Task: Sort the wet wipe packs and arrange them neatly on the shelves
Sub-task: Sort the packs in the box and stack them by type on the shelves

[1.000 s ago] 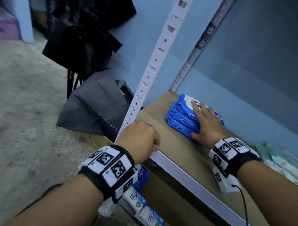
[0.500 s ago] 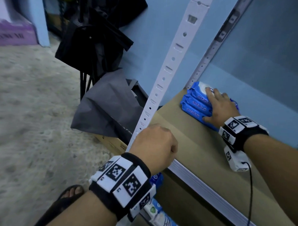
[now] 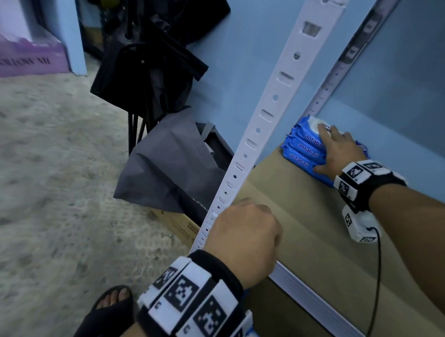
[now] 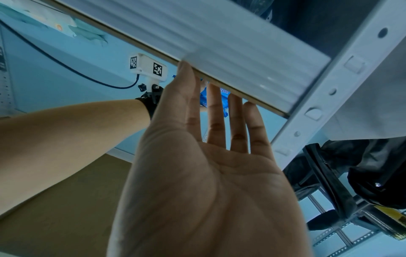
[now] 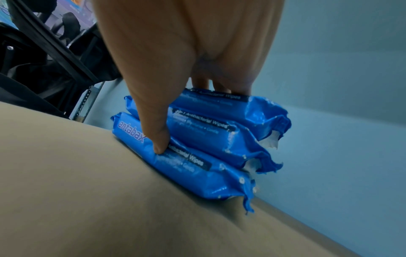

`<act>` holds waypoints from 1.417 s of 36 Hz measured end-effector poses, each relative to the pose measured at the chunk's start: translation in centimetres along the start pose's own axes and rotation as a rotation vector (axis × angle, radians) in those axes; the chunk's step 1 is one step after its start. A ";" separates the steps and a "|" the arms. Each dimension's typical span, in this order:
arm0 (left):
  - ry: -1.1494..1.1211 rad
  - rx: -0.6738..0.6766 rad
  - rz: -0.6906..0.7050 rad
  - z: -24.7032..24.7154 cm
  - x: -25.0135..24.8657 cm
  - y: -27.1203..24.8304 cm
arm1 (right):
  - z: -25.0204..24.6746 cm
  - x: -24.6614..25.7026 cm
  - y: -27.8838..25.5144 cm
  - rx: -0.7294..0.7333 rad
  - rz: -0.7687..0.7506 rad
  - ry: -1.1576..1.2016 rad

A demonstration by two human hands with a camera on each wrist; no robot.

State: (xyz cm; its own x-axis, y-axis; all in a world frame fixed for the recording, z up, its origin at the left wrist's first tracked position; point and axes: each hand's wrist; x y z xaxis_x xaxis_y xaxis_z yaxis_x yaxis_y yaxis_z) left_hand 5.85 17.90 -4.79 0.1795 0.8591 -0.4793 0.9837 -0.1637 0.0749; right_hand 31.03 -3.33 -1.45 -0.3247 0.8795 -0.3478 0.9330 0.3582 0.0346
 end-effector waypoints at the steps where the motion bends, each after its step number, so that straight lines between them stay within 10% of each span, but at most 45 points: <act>1: 0.006 0.000 0.001 0.0 0.0 0.0 | -0.1 -0.1 0.3 0.007 0.002 -0.001; 20: 0.022 -0.049 0.038 0.6 0.3 0.0 | -1.6 0.2 -0.9 0.115 0.045 -0.077; 41: -0.030 -0.128 -0.022 1.2 1.1 -4.9 | -7.2 9.6 -25.6 -0.085 -0.234 0.399; 51: 0.220 0.178 -0.180 4.7 2.5 -6.6 | -0.7 13.2 -33.0 0.053 -0.196 0.757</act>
State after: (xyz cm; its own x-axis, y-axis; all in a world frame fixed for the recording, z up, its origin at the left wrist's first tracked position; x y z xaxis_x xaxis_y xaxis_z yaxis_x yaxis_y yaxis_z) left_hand -0.26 18.86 -10.60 0.0208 0.9629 -0.2691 0.9855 -0.0650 -0.1567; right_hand -4.14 -3.28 -6.53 -0.4837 0.7831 0.3909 0.8478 0.5302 -0.0130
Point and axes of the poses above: each hand's wrist, its own y-axis towards the middle knuckle, its own z-axis out of the palm, x = y × z, and after that the axes turned 11 degrees about -z, right-handed
